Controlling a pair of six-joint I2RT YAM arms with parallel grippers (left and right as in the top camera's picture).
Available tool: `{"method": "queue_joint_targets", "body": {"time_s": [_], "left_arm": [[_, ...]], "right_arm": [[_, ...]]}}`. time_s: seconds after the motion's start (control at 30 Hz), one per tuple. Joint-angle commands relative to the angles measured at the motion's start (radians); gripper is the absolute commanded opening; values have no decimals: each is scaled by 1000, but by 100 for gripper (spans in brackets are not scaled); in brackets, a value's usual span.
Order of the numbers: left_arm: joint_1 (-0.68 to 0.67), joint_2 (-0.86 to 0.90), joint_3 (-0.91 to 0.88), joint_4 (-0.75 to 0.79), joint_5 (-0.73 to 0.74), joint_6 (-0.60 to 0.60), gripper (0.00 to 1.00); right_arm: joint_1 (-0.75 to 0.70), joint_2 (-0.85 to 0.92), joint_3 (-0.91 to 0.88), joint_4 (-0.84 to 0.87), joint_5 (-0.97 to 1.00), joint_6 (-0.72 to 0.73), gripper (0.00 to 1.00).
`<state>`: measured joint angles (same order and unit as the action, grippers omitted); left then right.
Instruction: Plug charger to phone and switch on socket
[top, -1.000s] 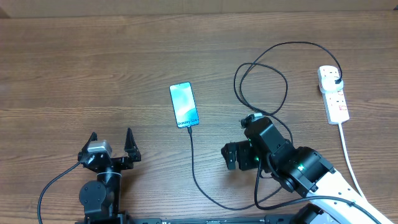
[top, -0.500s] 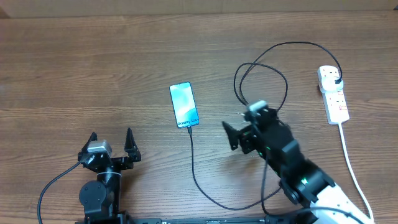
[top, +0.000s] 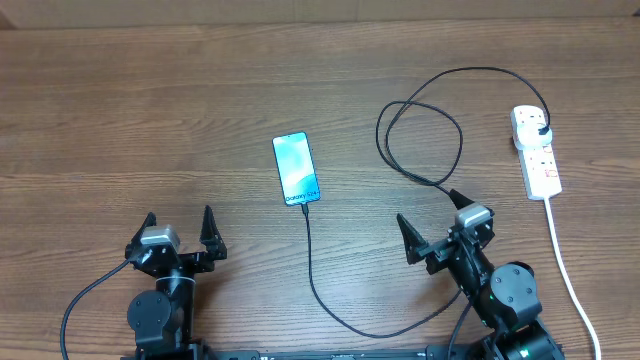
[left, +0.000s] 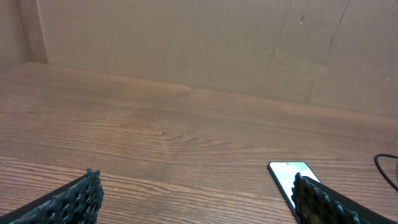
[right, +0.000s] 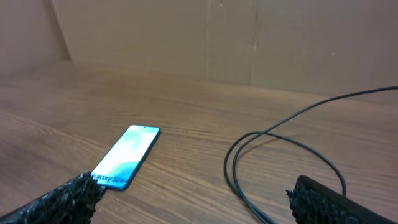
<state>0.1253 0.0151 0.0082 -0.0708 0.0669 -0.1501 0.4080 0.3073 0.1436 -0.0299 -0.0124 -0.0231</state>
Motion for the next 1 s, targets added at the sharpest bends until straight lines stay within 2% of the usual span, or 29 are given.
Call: {"method": "queue_joint_targets", "body": {"time_s": [0.0,0.17,0.33,0.97], "left_arm": [[5,-11,-3,-2,3,-3,100],[5,-11,-3,-2,3,-3,100],[5,-11,-3,-2,3,-3,100],[5,-11,-3,-2,3,-3,100]], "right_arm": [[-16,-66,-7,-40,-27,-5,100],[-18,-173,-23,-137,-27,-5,100],[-18,-306,-105,-121,-34,-2,100],[-28,-305,-136,-55,-10,0,100]]}}
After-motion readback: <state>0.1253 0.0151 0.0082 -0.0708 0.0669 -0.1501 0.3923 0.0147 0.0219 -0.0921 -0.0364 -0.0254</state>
